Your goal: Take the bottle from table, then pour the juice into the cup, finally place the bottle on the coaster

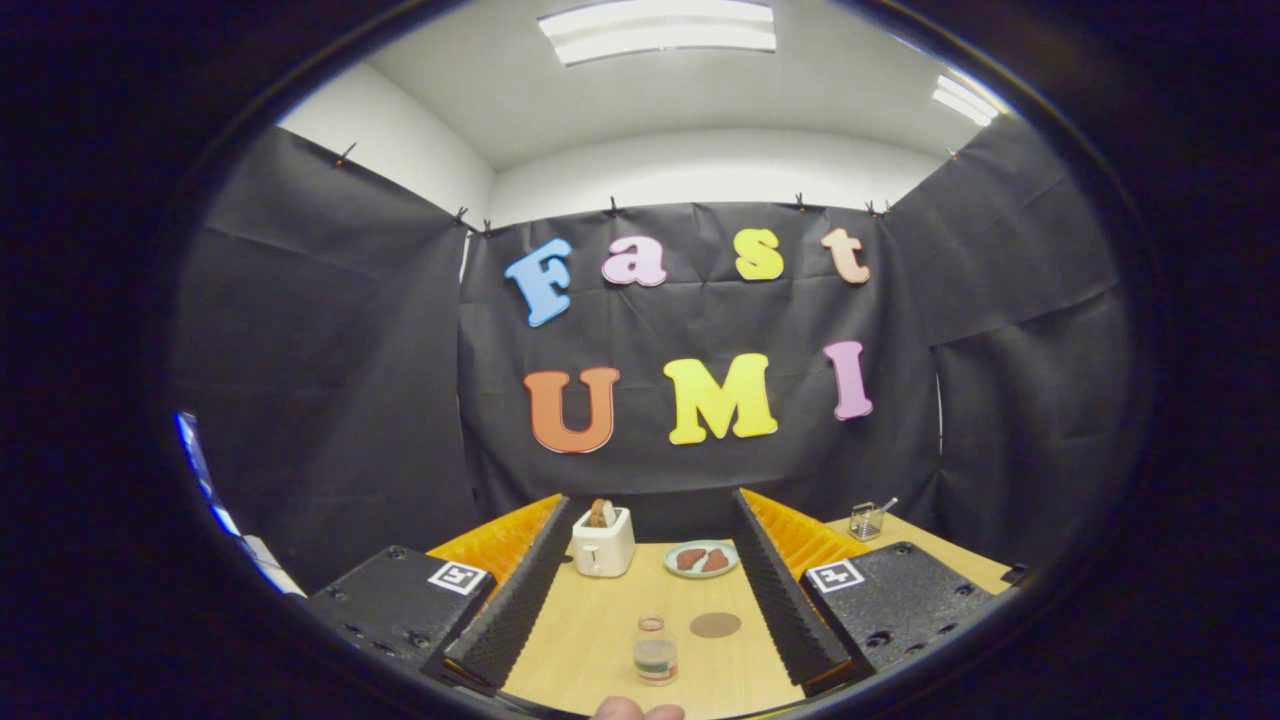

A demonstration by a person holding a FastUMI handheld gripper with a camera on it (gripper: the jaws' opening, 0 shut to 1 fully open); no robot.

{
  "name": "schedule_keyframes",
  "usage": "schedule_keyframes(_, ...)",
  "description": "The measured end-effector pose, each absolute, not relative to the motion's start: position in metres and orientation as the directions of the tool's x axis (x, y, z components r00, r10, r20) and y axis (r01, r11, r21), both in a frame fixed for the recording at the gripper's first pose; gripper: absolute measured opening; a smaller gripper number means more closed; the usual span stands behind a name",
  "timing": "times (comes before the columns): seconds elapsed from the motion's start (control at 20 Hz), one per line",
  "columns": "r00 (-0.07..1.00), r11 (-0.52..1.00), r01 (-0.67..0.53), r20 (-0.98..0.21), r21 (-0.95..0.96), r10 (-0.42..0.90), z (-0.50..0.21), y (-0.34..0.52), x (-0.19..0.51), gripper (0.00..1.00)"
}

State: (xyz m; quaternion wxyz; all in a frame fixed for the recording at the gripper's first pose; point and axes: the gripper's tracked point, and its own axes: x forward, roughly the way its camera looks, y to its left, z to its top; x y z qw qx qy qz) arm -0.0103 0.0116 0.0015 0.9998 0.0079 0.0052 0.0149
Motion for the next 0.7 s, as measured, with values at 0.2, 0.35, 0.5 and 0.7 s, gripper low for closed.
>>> schedule_keyframes(0.2, 1.0, 1.0, 0.0, -0.022, 0.001, 0.0, 0.0, 0.004, -0.012, 1.0)
schedule_keyframes(0.35, 1.0, 1.0, 0.008, -0.023, 0.004, -0.008, -0.004, 0.004, -0.013, 1.0)
schedule_keyframes(0.5, 0.999, 1.0, 0.013, -0.031, 0.0, -0.013, -0.013, 0.005, -0.016, 1.0)
schedule_keyframes(0.7, 0.999, 1.0, -0.006, -0.042, 0.009, 0.006, -0.034, 0.013, -0.019, 1.0)
